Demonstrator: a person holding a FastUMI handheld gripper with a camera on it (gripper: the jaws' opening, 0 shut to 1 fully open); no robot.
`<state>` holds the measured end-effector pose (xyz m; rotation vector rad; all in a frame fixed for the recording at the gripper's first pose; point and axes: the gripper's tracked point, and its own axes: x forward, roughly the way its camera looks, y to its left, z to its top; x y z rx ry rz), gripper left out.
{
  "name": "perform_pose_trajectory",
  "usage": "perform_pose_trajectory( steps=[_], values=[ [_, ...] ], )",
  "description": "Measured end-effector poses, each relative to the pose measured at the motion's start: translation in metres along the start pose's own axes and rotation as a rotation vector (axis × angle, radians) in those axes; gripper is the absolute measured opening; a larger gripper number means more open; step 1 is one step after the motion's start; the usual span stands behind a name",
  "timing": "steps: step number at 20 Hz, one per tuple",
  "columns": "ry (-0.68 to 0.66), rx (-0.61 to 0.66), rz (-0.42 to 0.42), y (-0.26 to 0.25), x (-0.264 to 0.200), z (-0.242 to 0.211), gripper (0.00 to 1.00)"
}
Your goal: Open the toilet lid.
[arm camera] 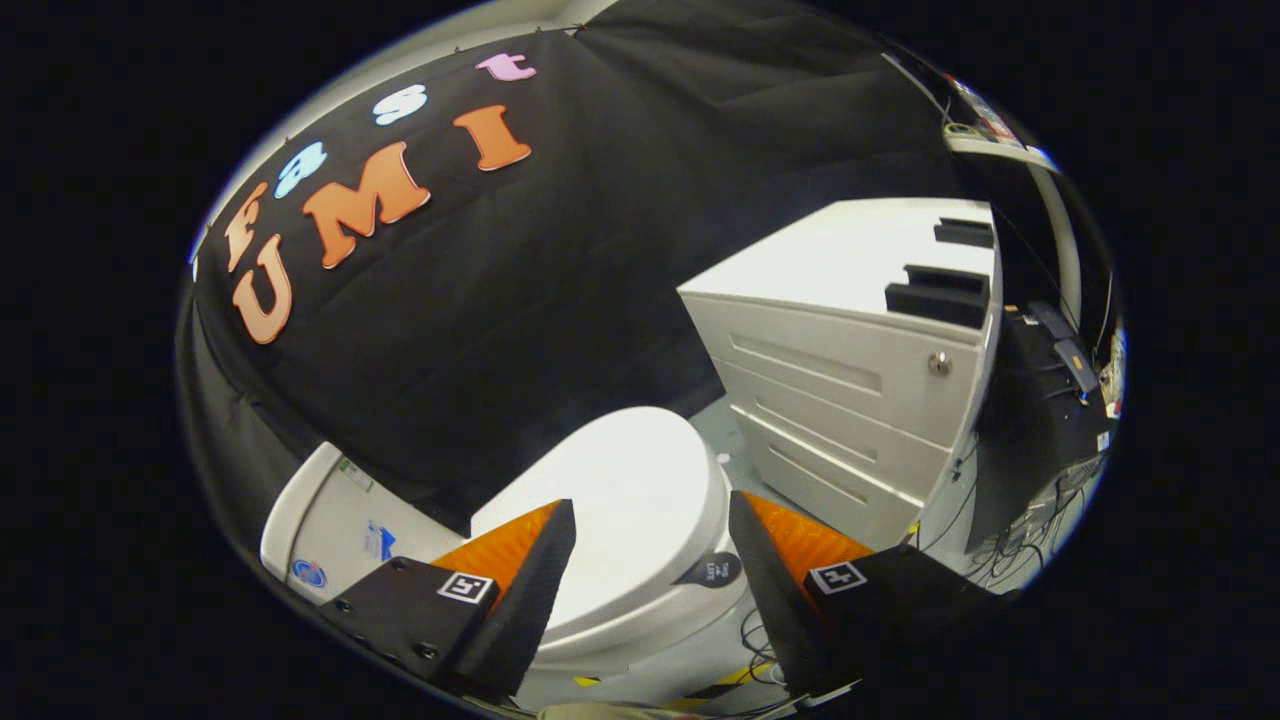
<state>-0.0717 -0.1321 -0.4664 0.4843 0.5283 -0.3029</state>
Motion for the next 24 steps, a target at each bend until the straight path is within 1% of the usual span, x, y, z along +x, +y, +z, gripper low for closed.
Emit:
perform_pose_trajectory(
  steps=[2, 7, 10, 13, 15, 18, 21, 23, 24],
  values=[
    [0.040, 0.034, -0.019, -0.016, 0.008, -0.024, 0.99],
    [0.115, 0.127, -0.037, -0.046, 0.028, -0.069, 0.99],
    [0.153, 0.194, -0.063, -0.066, 0.042, -0.092, 0.99],
    [0.204, 0.253, -0.055, -0.073, 0.050, -0.111, 0.99],
    [0.249, 0.308, -0.034, -0.073, 0.054, -0.123, 0.98],
    [0.230, 0.397, -0.007, -0.075, 0.068, -0.125, 0.96],
    [0.236, 0.486, 0.006, -0.078, 0.080, -0.132, 0.80],
    [0.227, 0.580, 0.043, -0.073, 0.089, -0.131, 0.70],
    [0.226, 0.630, 0.058, -0.070, 0.094, -0.130, 0.49]
  ],
)
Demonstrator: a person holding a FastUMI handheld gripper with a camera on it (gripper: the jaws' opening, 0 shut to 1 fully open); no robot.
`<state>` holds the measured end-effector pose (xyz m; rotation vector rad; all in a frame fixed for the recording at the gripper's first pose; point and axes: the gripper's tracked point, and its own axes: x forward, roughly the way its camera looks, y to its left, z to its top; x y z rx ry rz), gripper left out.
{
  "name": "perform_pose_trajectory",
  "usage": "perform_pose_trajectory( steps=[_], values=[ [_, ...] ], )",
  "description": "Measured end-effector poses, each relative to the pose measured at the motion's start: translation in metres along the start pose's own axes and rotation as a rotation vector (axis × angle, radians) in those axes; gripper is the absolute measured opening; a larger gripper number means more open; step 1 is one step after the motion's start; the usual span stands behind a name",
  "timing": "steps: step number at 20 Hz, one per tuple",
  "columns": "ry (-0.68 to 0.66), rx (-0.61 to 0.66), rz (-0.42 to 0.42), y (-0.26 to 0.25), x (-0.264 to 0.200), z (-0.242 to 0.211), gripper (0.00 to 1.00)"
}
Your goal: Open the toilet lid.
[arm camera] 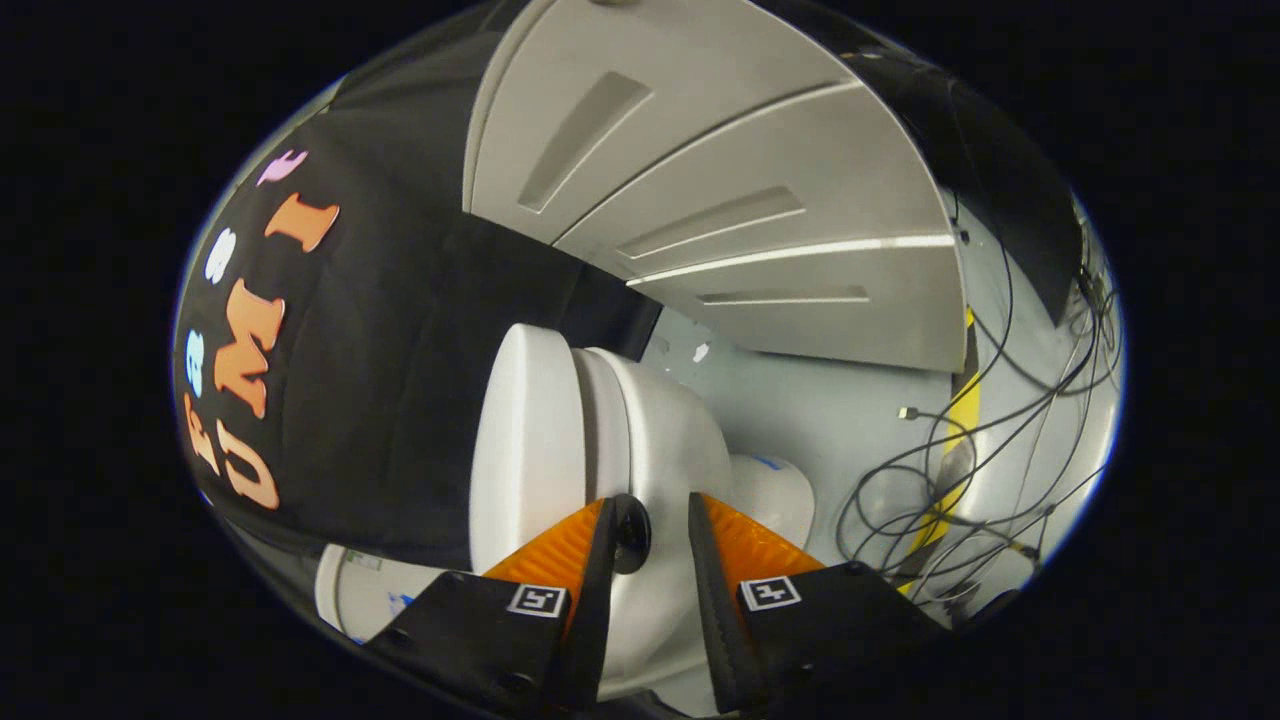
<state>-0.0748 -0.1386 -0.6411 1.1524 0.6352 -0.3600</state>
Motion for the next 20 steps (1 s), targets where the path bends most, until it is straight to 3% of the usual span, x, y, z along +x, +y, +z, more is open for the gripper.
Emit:
perform_pose_trajectory(
  steps=[2, 5, 6, 11, 14, 17, 20],
  values=[
    [0.014, 0.029, 0.026, 0.001, 0.006, 0.001, 0.49],
    [0.034, 0.075, 0.065, 0.007, 0.010, 0.003, 0.30],
    [0.036, 0.095, 0.079, 0.008, 0.011, 0.006, 0.30],
    [0.038, 0.183, 0.105, 0.012, 0.008, 0.007, 0.08],
    [0.056, 0.173, 0.074, 0.020, 0.004, 0.005, 0.08],
    [0.051, 0.080, 0.010, 0.025, -0.004, 0.004, 0.08],
    [0.025, 0.077, 0.018, 0.049, -0.015, 0.007, 0.08]
  ],
)
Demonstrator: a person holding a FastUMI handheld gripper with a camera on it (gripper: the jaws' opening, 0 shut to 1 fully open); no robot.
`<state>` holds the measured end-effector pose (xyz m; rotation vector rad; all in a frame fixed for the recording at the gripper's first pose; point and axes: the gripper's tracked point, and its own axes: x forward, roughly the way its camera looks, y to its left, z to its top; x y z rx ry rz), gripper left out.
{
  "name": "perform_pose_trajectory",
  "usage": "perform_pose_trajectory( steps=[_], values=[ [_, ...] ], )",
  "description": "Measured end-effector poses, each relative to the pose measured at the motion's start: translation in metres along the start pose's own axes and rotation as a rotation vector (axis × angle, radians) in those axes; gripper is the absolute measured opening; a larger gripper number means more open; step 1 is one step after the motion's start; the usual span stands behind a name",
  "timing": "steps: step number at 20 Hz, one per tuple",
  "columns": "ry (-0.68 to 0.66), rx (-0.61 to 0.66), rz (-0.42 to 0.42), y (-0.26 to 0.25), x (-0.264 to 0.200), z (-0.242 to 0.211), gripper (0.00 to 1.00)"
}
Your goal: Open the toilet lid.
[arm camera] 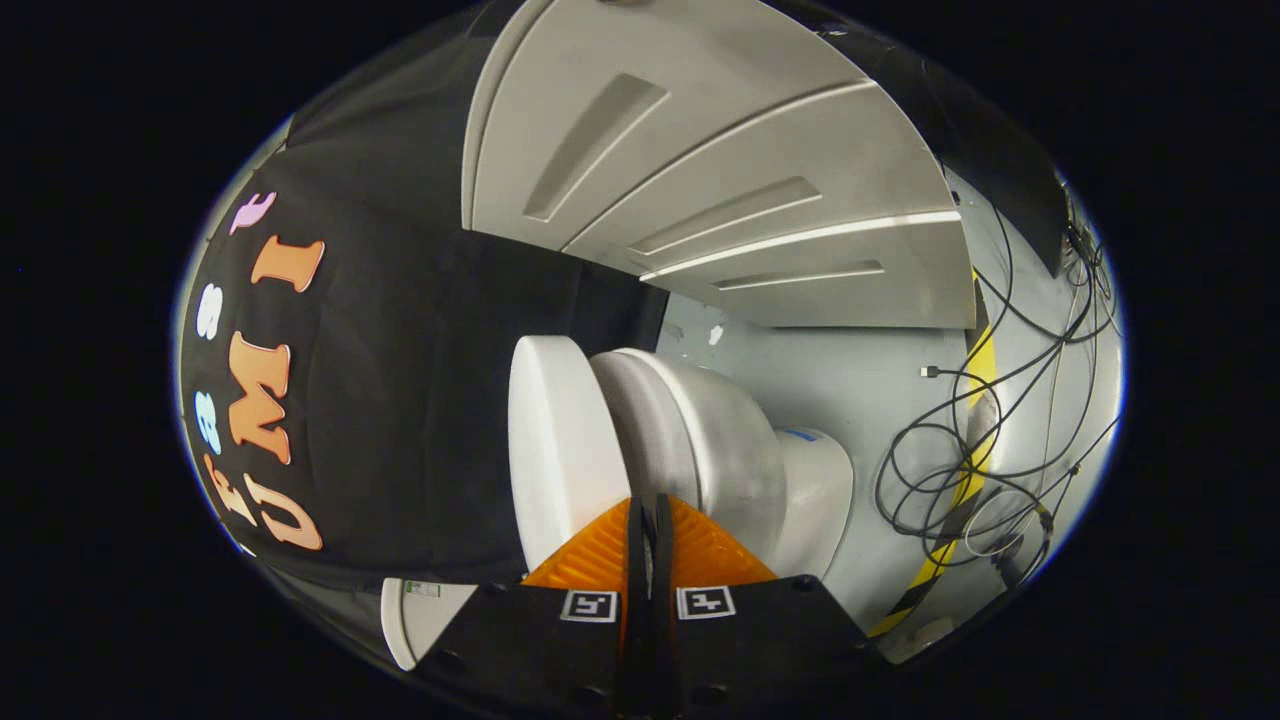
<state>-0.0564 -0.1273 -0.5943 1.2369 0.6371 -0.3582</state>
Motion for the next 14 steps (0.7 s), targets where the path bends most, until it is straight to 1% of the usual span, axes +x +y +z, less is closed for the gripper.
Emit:
perform_pose_trajectory(
  steps=[5, 8, 12, 14],
  values=[
    [-0.035, -0.104, -0.004, 0.044, -0.019, 0.001, 0.08],
    [-0.085, -0.157, -0.002, 0.078, -0.026, 0.005, 0.08],
    [-0.108, -0.322, -0.030, 0.112, -0.038, -0.005, 0.08],
    [-0.113, -0.353, -0.023, 0.130, -0.048, -0.014, 0.08]
  ],
)
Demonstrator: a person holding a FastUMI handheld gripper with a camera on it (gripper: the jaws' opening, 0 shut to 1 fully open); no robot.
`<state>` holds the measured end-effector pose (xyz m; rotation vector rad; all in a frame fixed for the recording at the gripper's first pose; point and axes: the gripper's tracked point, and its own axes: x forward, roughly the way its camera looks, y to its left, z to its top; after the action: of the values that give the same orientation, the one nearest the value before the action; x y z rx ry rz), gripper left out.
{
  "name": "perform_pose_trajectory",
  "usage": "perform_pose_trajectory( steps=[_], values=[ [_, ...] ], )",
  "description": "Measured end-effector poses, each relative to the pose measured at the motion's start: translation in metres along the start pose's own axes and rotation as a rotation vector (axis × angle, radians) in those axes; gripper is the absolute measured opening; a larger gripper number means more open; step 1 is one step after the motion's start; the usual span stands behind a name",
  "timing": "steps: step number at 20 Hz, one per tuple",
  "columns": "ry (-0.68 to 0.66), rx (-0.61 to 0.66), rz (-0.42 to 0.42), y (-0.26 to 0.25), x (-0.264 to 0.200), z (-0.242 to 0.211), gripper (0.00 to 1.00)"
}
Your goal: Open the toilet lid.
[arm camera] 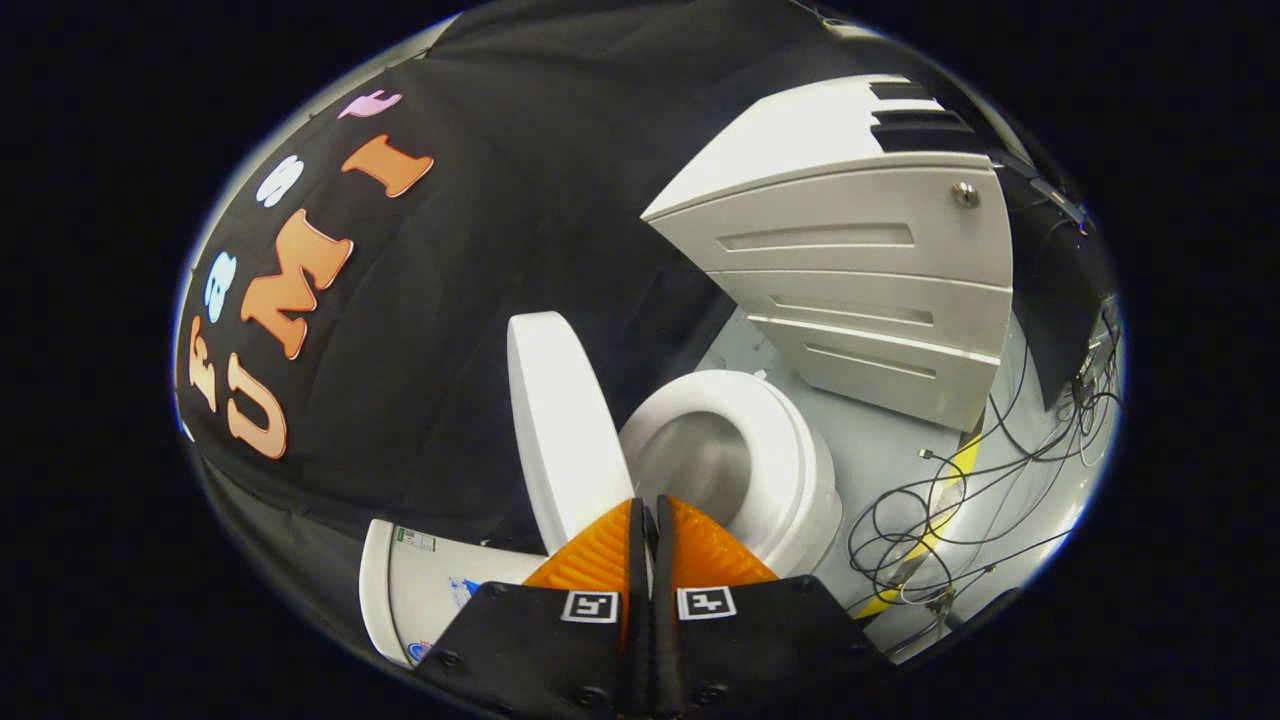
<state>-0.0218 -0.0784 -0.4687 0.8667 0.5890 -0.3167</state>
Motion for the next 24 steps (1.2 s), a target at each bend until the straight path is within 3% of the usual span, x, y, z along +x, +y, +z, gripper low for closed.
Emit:
perform_pose_trajectory(
  steps=[12, 24],
  values=[
    [-0.086, -0.212, 0.033, 0.086, -0.043, -0.022, 0.08],
    [-0.131, -0.452, 0.092, 0.176, -0.076, -0.078, 0.08]
  ],
)
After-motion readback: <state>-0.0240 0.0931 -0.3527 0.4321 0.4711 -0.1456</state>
